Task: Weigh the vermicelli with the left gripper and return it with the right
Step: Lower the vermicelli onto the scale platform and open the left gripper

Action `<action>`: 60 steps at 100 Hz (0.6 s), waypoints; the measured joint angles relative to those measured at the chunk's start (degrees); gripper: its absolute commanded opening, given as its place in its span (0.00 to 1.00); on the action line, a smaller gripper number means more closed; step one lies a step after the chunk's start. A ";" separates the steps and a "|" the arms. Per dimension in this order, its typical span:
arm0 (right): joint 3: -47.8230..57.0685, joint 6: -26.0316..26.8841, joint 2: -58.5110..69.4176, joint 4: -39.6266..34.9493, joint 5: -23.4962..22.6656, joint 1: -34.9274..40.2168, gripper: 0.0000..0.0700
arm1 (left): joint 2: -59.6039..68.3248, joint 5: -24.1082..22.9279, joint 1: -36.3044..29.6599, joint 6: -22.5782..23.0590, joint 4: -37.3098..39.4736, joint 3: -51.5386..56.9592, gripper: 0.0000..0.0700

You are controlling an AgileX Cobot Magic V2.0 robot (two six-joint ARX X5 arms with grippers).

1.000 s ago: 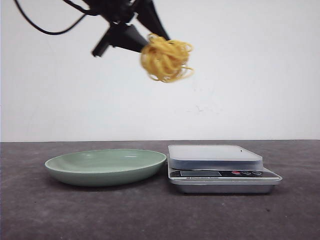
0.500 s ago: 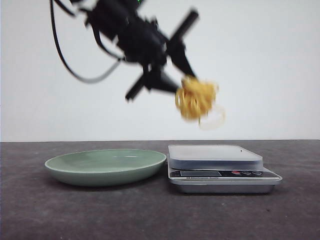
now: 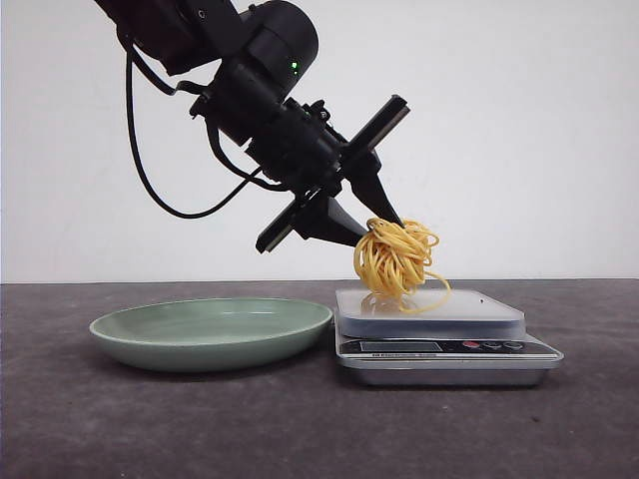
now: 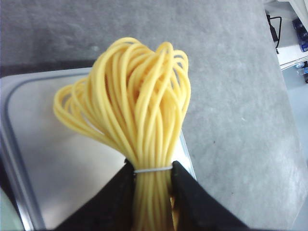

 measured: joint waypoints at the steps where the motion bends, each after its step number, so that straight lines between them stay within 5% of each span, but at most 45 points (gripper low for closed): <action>1: 0.00 0.00 0.00 0.00 0.00 0.00 0.69 | 0.00 -0.02 0.00 0.00 -0.02 0.00 0.01; 47: 0.00 0.00 0.00 -0.59 -0.07 0.00 0.69 | 0.96 -0.48 -0.02 0.44 -1.97 0.00 0.01; 53: 0.00 0.00 0.00 -0.72 -0.07 0.00 0.69 | 0.96 0.11 -0.02 0.44 -1.77 0.00 0.12; 60: 0.00 0.00 0.00 -0.92 -0.07 0.00 0.69 | 0.96 0.87 -0.02 0.44 -1.79 0.00 0.38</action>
